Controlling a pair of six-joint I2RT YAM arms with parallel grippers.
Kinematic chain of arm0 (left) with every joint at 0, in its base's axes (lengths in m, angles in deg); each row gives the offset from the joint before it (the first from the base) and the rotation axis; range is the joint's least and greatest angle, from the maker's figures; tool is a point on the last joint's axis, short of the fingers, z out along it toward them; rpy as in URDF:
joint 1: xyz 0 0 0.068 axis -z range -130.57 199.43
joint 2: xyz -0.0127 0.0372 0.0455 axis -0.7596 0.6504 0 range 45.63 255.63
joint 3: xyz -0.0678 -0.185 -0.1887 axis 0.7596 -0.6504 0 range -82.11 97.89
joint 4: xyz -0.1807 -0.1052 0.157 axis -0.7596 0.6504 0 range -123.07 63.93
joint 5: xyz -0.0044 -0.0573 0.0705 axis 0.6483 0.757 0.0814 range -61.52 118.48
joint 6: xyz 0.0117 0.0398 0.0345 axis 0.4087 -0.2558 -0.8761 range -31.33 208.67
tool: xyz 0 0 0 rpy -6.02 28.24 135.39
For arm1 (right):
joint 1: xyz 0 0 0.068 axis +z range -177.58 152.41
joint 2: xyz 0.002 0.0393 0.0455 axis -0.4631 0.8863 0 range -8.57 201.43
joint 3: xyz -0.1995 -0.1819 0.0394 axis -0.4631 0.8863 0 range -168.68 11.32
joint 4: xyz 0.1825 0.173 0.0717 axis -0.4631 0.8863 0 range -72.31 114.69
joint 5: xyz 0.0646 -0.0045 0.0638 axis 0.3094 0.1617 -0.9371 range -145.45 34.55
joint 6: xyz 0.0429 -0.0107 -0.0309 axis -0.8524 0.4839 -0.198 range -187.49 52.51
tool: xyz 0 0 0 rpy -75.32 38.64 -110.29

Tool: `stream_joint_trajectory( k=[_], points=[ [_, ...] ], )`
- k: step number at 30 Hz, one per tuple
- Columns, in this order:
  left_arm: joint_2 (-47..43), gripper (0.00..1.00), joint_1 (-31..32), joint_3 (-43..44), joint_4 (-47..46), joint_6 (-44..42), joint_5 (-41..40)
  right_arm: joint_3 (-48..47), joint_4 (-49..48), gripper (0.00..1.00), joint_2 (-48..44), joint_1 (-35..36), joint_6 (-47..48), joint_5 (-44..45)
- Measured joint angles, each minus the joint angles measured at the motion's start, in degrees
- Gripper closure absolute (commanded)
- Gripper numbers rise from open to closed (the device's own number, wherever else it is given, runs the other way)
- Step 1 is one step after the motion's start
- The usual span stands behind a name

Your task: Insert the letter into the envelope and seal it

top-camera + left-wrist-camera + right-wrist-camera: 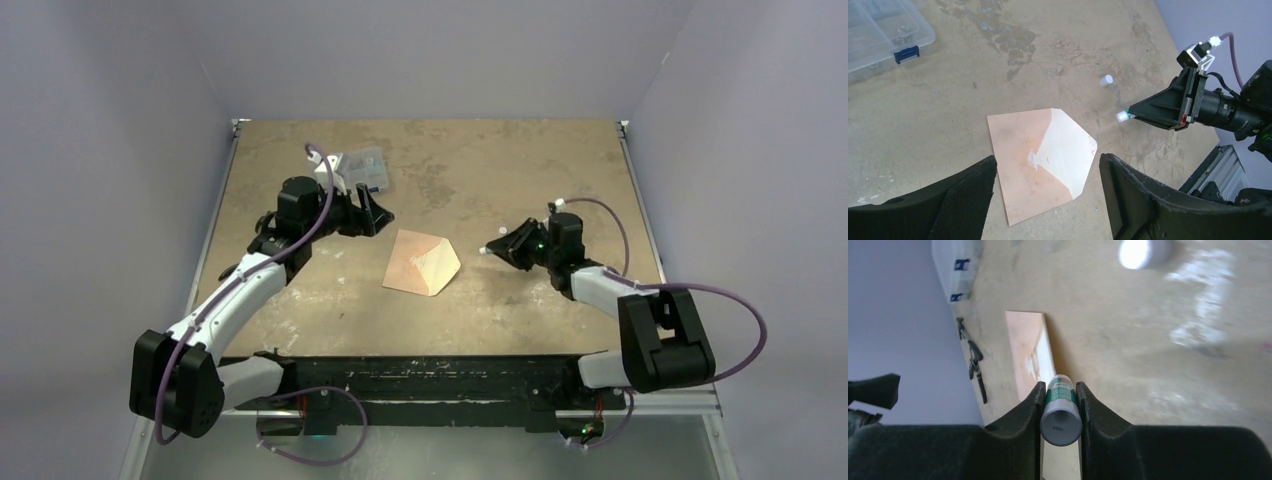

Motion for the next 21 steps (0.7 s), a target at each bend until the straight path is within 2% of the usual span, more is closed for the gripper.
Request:
stream_joint_trajectory(
  k=[4,11,19,21],
  points=[
    [2.4,0.27,0.0,-0.31,-0.74,1.44,-0.09,4.55,-4.72,1.0,4.44,-4.46,-4.15,-2.73],
    [4.04,0.27,0.0,-0.5,-1.03,1.97,-0.07,4.63,-11.28,1.0,13.79,-5.66,-7.5,-6.69],
    [4.92,0.27,0.0,-0.5,-1.42,1.99,-0.11,-1.38,-10.69,0.88,18.16,-5.99,-6.67,-6.75],
    [4.96,0.27,0.0,-0.5,-1.4,1.99,-0.17,-1.62,-11.06,0.83,19.21,-6.03,-6.88,-6.82]
  ],
)
